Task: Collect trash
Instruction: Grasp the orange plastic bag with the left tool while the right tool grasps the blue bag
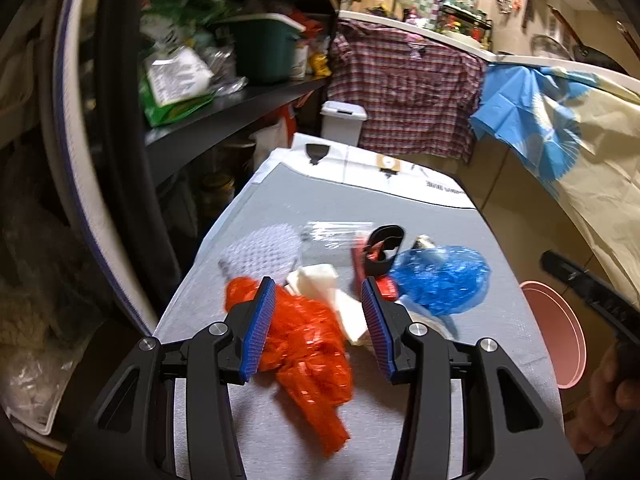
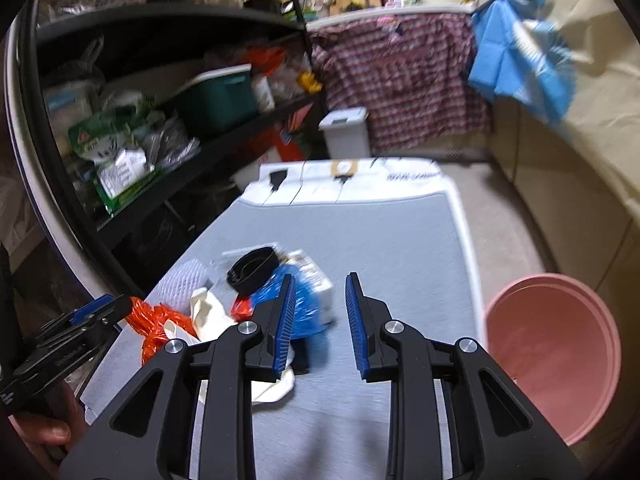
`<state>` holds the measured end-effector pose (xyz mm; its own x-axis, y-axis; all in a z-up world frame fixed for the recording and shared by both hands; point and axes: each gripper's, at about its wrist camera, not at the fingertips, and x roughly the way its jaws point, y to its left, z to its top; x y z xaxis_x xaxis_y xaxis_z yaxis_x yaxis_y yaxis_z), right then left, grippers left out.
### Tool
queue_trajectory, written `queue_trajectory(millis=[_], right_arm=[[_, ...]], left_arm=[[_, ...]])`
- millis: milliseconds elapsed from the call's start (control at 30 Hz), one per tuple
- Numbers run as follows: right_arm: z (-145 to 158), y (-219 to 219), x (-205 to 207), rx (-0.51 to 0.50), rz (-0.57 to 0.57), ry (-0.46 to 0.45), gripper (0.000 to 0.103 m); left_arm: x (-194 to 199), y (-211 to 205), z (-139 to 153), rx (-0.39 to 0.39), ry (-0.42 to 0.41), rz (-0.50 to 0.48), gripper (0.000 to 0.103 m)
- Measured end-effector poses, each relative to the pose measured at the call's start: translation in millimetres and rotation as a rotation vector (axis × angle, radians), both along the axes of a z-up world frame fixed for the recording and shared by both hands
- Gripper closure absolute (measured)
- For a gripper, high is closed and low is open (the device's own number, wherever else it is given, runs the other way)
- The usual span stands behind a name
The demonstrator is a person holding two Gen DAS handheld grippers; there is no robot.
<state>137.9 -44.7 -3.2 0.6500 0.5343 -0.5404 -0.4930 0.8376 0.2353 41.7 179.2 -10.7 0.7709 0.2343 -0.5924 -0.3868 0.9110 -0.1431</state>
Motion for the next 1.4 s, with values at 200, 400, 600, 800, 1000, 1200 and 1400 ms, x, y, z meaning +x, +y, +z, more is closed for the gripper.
queue_trajectory(millis=[200, 400, 600, 800, 1000, 1200, 1400], right_arm=[[-26, 25, 18, -0.013, 0.031, 0.070, 0.070], [-43, 36, 29, -0.017, 0.064, 0.123, 0.068], [-52, 43, 32, -0.032, 0.084, 0.152, 0.068], [-56, 47, 32, -0.067, 0.099, 0.164, 0.068], [-56, 48, 28, -0.083, 0.121, 0.161, 0.094], [-40, 46, 15, -0.074, 0.136, 0.105, 0.100], [-19, 36, 0, -0.048, 0.143, 0.056, 0.100]], left_arm=[[-5, 23, -12, -0.042, 0.021, 0.070, 0.059], [0, 36, -26, -0.091, 0.055, 0.093, 0.059], [12, 31, -37, -0.104, 0.086, 0.052, 0.059], [17, 30, -39, -0.096, 0.104, 0.039, 0.078], [15, 27, -29, -0.077, 0.085, 0.029, 0.084], [12, 20, -14, -0.041, 0.054, 0.015, 0.085], [5, 15, 1, -0.014, 0.024, 0.009, 0.085]])
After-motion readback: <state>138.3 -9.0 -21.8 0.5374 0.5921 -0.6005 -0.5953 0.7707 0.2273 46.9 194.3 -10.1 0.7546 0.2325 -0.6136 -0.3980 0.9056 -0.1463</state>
